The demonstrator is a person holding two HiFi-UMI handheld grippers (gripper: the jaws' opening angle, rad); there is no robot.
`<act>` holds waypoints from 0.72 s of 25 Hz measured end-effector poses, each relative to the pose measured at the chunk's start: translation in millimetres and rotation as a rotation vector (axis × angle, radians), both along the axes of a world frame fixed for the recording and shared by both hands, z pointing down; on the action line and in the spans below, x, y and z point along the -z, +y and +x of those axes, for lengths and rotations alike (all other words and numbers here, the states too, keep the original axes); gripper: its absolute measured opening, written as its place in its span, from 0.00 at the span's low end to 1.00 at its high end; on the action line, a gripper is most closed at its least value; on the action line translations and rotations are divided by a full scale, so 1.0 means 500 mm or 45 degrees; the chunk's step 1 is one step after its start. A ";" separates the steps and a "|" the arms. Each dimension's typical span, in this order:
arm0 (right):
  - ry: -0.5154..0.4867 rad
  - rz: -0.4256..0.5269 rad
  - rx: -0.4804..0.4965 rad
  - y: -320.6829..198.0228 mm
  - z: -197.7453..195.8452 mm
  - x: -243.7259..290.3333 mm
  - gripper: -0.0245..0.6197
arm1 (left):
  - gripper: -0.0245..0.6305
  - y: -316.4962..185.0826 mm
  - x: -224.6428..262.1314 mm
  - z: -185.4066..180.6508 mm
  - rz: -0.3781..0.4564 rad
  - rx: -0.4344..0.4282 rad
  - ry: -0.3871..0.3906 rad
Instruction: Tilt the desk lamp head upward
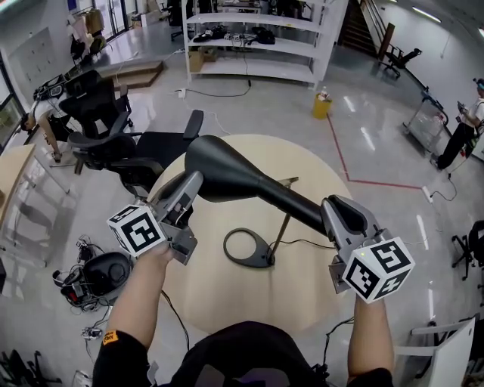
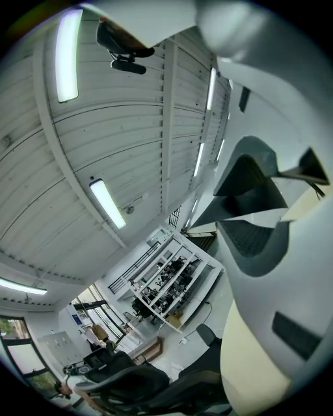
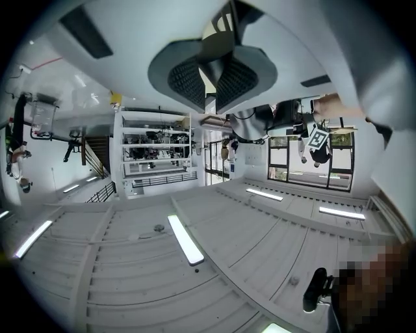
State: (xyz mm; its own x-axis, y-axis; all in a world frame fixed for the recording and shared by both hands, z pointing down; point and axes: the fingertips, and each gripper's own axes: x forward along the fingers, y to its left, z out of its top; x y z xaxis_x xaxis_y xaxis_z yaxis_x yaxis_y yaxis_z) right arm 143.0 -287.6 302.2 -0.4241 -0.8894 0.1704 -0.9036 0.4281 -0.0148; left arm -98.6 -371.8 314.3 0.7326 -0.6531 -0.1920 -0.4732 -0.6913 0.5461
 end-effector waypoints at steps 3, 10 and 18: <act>-0.026 -0.003 0.004 -0.002 0.002 -0.007 0.13 | 0.29 -0.006 0.029 0.005 0.038 0.001 -0.023; -0.097 -0.010 0.012 0.007 -0.005 -0.039 0.13 | 0.27 -0.004 0.112 0.017 0.174 -0.003 -0.083; -0.127 -0.031 -0.062 -0.004 0.050 -0.077 0.13 | 0.27 0.010 0.175 0.068 0.295 0.005 -0.152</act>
